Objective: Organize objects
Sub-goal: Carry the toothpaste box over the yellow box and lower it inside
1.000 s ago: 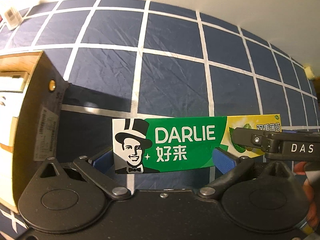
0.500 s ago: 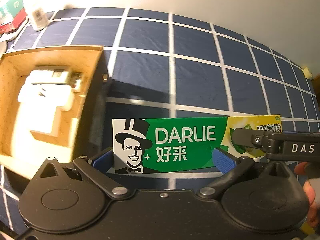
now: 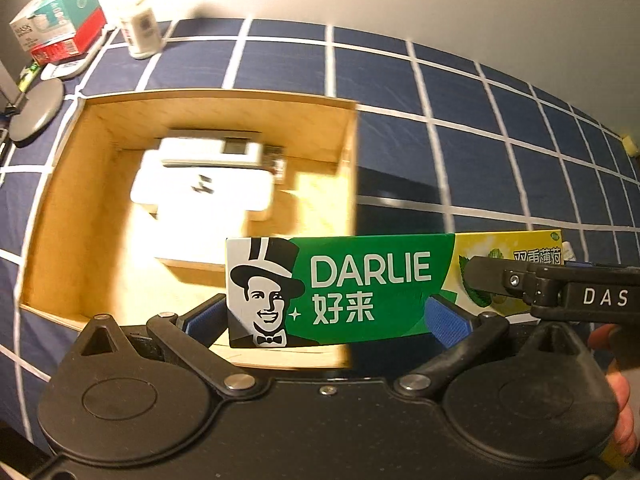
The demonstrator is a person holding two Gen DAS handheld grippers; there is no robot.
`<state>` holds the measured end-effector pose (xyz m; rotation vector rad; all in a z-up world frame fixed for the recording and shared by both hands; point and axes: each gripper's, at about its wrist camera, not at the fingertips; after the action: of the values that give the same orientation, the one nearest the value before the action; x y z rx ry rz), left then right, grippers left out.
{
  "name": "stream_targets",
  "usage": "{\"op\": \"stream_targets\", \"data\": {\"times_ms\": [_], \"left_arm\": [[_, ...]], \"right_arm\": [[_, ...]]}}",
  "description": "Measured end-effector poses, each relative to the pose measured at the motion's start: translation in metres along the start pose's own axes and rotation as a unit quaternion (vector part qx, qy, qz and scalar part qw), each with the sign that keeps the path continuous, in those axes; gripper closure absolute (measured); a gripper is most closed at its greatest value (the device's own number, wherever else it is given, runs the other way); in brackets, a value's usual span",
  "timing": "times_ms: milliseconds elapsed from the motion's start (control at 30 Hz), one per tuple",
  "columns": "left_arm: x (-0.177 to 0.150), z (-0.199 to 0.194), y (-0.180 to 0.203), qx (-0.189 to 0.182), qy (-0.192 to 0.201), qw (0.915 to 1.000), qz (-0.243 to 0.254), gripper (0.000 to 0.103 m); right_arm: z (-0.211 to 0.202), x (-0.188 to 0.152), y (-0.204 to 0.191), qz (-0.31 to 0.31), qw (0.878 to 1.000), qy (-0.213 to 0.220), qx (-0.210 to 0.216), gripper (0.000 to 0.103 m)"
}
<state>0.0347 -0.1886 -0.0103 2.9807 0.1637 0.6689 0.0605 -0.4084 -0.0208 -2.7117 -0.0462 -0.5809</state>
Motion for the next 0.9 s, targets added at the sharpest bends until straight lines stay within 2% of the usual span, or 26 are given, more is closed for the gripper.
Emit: {"op": "stream_targets", "data": {"times_ms": [433,767,900], "left_arm": [[0.012,-0.015,-0.102,0.004,0.007,0.9997,0.023,0.000],[0.012,-0.001,-0.156,-0.002,-0.020,0.9996,0.017,0.000],[0.012,0.007,-0.168,0.001,-0.032,0.9990,0.030,0.001]], "right_arm": [[0.030,-0.010,-0.106,0.013,1.000,0.015,-0.005,0.000],[0.063,-0.019,-0.153,0.016,1.000,-0.012,-0.016,0.000],[0.077,-0.025,-0.165,0.015,0.999,-0.023,-0.025,0.000]]}}
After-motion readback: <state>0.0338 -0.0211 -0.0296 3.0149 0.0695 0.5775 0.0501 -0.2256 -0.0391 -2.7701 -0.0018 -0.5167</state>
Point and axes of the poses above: each gripper's, at about its wrist camera, not at the fingertips, and z roughly the way its jaws point, y to its right, x to its top, and after that the axes turned 7 degrees about y, right-handed
